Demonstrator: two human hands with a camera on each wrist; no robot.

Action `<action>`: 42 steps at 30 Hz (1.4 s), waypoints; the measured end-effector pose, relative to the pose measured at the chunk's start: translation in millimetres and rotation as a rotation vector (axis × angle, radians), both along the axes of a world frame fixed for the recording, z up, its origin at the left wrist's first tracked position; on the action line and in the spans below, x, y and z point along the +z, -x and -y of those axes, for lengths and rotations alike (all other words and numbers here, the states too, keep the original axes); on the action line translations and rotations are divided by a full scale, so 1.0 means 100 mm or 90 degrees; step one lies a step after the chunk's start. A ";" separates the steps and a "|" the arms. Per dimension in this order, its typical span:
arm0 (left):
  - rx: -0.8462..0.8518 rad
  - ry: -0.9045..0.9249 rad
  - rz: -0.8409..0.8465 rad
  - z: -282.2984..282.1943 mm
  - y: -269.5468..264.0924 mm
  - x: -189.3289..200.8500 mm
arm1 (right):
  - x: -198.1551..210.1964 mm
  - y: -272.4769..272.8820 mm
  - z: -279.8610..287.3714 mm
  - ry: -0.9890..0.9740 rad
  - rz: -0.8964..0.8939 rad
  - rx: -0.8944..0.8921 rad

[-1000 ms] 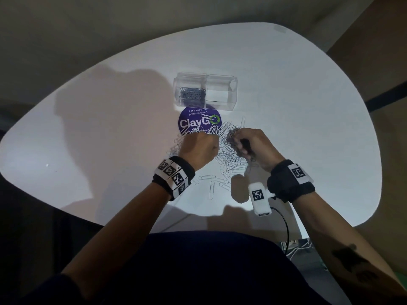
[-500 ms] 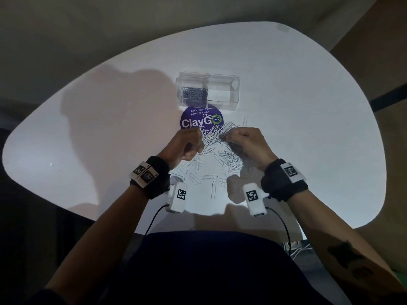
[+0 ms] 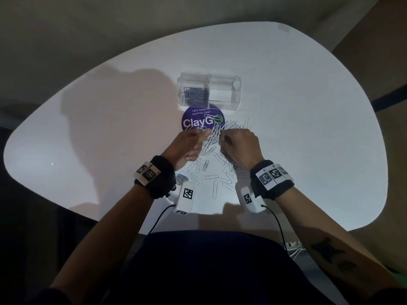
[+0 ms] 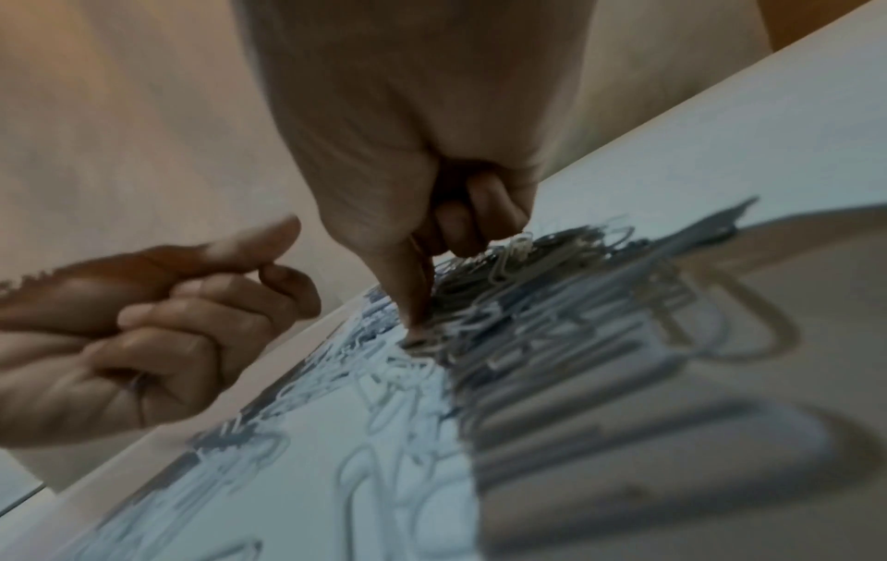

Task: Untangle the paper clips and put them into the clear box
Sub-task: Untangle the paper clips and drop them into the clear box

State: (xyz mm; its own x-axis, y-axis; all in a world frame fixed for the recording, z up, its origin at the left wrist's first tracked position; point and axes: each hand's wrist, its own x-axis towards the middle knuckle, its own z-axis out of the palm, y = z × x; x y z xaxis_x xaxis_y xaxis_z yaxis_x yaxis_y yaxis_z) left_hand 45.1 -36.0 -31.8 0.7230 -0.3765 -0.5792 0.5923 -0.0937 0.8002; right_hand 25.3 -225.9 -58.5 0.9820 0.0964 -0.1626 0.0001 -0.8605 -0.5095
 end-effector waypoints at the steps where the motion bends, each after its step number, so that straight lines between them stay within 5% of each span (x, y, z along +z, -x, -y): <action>1: 0.022 -0.001 -0.004 -0.01 0.00 0.00 | 0.00 -0.01 0.01 0.007 -0.016 0.014; 4: 0.020 -0.113 0.068 -0.01 -0.01 0.03 | 0.02 -0.02 0.07 0.017 -0.053 0.042; 7: -0.202 -0.330 0.307 -0.03 0.02 0.02 | 0.08 0.03 0.10 -0.072 -0.074 0.028; 10: -0.372 -0.404 0.457 -0.02 0.12 0.03 | 0.14 0.07 0.16 -0.208 -0.081 -0.001; 18: -0.501 -0.598 0.613 0.25 0.40 -0.05 | 0.10 0.07 0.31 -0.236 -0.092 -0.038; 26: -0.458 -0.556 0.463 0.28 0.40 0.00 | 0.11 0.09 0.36 -0.262 -0.112 -0.062; 31: -0.454 -0.501 0.459 0.21 0.38 -0.06 | 0.17 0.08 0.36 -0.146 -0.049 -0.094; 38: -0.072 -0.081 0.122 0.01 0.22 0.08 | 0.15 0.09 0.06 -0.024 0.037 0.055; 42: -0.008 -0.010 0.077 -0.04 0.13 0.14 | 0.10 0.04 -0.05 0.050 0.051 0.117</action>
State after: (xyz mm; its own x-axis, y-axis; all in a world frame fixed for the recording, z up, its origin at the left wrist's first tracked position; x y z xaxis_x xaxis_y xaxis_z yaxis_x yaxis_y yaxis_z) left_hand 31.9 -32.4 -17.8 0.7830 -0.3775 -0.4944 0.4904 -0.1143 0.8640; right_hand 21.5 -221.1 -48.9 0.9591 0.2656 -0.0984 0.1991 -0.8794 -0.4324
